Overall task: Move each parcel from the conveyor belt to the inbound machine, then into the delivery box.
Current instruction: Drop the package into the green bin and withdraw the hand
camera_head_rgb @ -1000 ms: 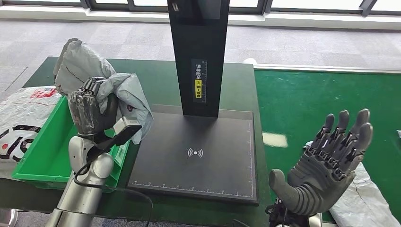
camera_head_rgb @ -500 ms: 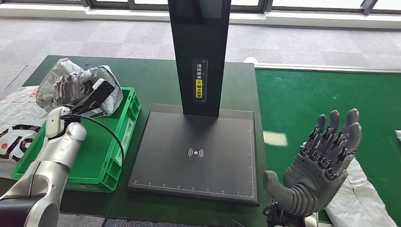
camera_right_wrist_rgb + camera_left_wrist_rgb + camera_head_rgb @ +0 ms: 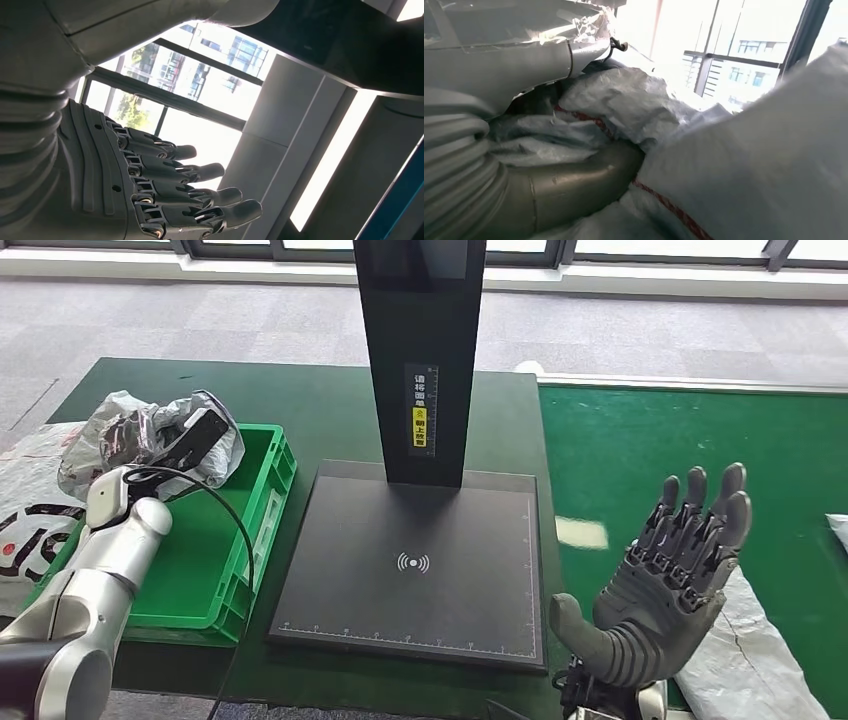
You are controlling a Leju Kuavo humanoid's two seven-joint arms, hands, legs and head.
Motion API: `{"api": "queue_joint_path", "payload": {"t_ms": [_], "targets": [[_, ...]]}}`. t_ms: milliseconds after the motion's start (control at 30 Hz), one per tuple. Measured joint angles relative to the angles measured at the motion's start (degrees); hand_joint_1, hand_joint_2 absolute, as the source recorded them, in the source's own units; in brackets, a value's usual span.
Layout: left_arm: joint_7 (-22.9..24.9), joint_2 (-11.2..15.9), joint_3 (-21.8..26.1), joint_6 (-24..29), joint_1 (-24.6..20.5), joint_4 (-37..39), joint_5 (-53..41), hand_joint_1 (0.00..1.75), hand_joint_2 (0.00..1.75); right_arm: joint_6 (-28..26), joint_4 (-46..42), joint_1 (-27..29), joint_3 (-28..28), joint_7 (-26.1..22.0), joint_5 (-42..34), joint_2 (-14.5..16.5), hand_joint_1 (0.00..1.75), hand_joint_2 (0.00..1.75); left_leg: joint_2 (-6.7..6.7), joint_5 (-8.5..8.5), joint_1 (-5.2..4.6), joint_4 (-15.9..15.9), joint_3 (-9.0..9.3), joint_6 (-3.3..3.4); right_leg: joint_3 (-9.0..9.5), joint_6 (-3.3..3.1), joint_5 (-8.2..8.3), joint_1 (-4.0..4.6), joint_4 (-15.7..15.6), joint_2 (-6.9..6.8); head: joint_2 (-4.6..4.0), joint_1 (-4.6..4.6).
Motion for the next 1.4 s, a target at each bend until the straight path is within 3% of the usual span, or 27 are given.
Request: {"api": "queue_joint_path", "payload": {"t_ms": [100, 233, 467, 667, 1067, 1133, 1267, 1400], "targets": [[-0.03, 0.49, 0.57, 0.72, -0.02, 0.77, -0.06, 0.17, 1.75, 0.00, 0.39, -0.20, 0.04, 0.01, -0.09, 0.00, 0.00, 1.75, 0.00, 0.00, 0.00, 0.00, -0.01, 0.00, 0.00, 0.00, 0.00, 0.00, 0.00, -0.01, 0.00, 0.00], [-0.16, 0.80, 0.85, 1.20, -0.05, 1.45, -0.16, 0.00, 0.00, 0.00, 0.76, -0.53, 0.20, 0.00, -0.07, -0.02, 0.00, 1.75, 0.00, 0.00, 0.00, 0.00, -0.03, 0.00, -0.01, 0.00, 0.00, 0.00, -0.01, -0.01, 0.00, 0.00], [-3.20, 0.86, 2.46, 3.23, -0.12, 1.64, 1.89, 0.00, 0.00, 0.00, 0.86, -0.59, 0.30, 0.01, 0.44, 0.00, 0.00, 1.75, 0.00, 0.00, 0.00, 0.00, -0.03, 0.00, -0.02, 0.00, 0.00, 0.00, -0.02, 0.00, 0.00, 0.00], [-10.07, 0.57, 5.35, 3.72, 0.47, 0.61, 7.31, 0.00, 0.00, 0.00, 0.86, -0.59, 0.30, -0.01, 0.74, 0.00, 0.00, 1.75, 0.00, 0.00, 0.00, 0.00, -0.02, 0.00, -0.03, 0.00, 0.00, 0.00, -0.01, 0.00, 0.00, 0.00], [-21.78, -2.07, 10.08, 8.47, 6.14, -6.75, 19.16, 0.00, 0.00, 0.00, 1.56, 0.36, -0.17, 0.08, 1.64, 0.10, 0.00, 1.75, 0.01, -0.01, -0.01, 0.00, -0.04, 0.01, -0.05, 0.00, -0.01, -0.01, -0.03, 0.01, 0.00, 0.00], [-25.40, -3.45, 10.58, 11.45, 8.94, -10.91, 23.62, 0.00, 0.00, 0.00, 2.91, 0.74, -1.14, 0.17, 2.45, 0.52, 0.00, 1.75, 0.07, -0.03, -0.01, 0.00, -0.02, -0.01, -0.06, 0.00, -0.01, -0.01, -0.03, 0.06, 0.00, 0.00], [-35.00, -9.38, 14.22, 16.17, 16.80, -23.88, 27.10, 0.00, 0.00, 0.00, 6.94, 1.60, -4.24, 0.20, 3.88, 1.82, 0.00, 1.75, 0.04, -0.05, -0.04, 0.00, -0.08, -0.01, -0.08, 0.01, -0.02, -0.03, -0.09, 0.04, 0.00, 0.01], [-36.48, -13.35, 16.95, 16.44, 21.06, -31.76, 25.78, 0.00, 0.00, -0.02, 9.03, 1.91, -5.82, 0.17, 4.63, 2.18, 0.00, 1.75, 0.15, -0.11, -0.04, 0.01, -0.12, 0.04, -0.15, 0.02, -0.01, -0.03, -0.10, 0.10, 0.00, 0.00]]}}
